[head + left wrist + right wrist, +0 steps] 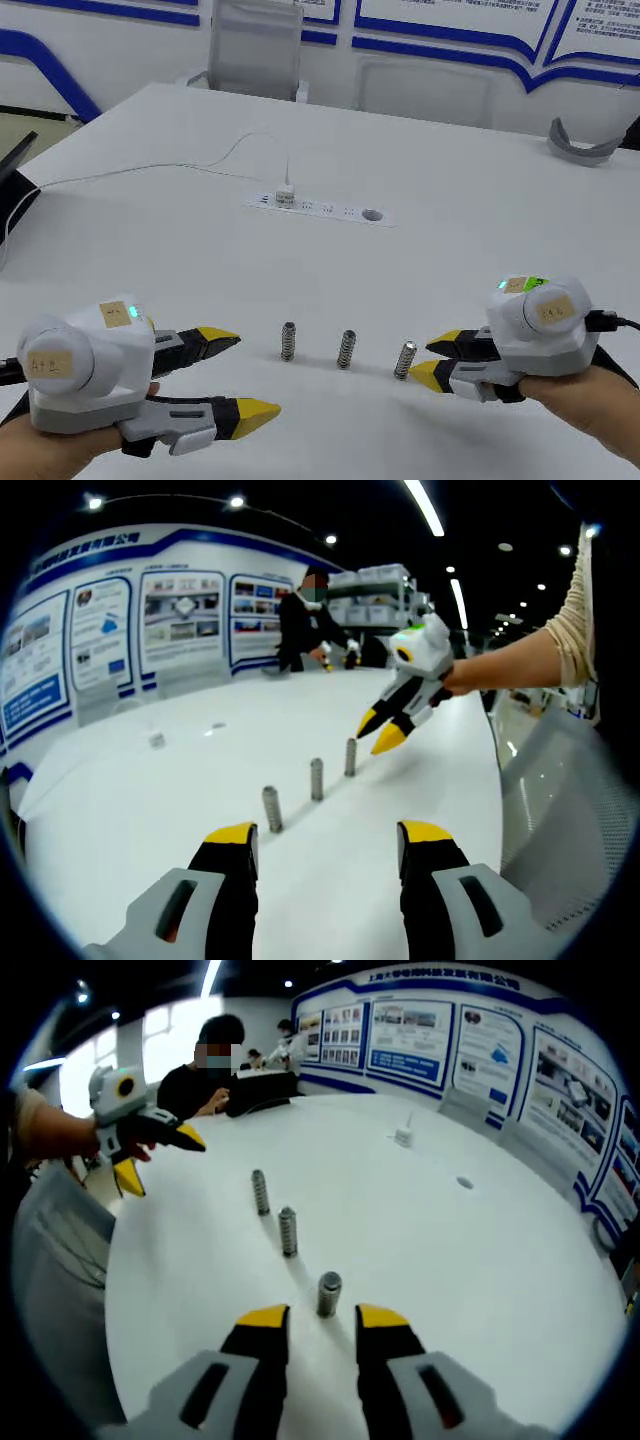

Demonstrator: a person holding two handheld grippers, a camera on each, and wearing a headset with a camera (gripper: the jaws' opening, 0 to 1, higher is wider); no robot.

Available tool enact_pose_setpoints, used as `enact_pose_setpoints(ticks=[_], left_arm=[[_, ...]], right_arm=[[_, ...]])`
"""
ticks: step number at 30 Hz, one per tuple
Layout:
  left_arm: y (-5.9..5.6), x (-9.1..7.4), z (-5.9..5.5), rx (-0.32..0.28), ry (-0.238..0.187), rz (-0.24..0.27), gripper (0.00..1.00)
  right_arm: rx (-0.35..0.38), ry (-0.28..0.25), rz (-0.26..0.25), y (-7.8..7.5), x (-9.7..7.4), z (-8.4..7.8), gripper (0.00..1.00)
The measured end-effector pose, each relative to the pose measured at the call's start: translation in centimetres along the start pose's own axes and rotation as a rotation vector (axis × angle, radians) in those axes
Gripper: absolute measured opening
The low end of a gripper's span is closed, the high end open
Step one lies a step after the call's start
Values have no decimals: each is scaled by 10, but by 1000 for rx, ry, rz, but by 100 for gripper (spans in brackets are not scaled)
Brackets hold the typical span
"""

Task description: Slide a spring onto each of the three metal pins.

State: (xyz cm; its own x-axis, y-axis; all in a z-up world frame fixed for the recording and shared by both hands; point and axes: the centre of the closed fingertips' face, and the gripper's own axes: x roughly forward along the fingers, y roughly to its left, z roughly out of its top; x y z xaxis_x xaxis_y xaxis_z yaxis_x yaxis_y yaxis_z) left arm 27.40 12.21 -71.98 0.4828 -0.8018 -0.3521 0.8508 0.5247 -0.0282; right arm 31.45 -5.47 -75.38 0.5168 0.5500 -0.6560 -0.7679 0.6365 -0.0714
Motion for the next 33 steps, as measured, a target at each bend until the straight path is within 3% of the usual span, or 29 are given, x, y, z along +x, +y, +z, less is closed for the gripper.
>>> enact_pose_setpoints(ticks=[7, 33], left_arm=[[5, -1, -6, -7, 10, 6, 59], [15, -6, -22, -28, 43, 31, 61]], right_arm=[[5, -38, -19, 3, -13, -1, 34], [29, -98, -64, 19, -50, -16, 47]])
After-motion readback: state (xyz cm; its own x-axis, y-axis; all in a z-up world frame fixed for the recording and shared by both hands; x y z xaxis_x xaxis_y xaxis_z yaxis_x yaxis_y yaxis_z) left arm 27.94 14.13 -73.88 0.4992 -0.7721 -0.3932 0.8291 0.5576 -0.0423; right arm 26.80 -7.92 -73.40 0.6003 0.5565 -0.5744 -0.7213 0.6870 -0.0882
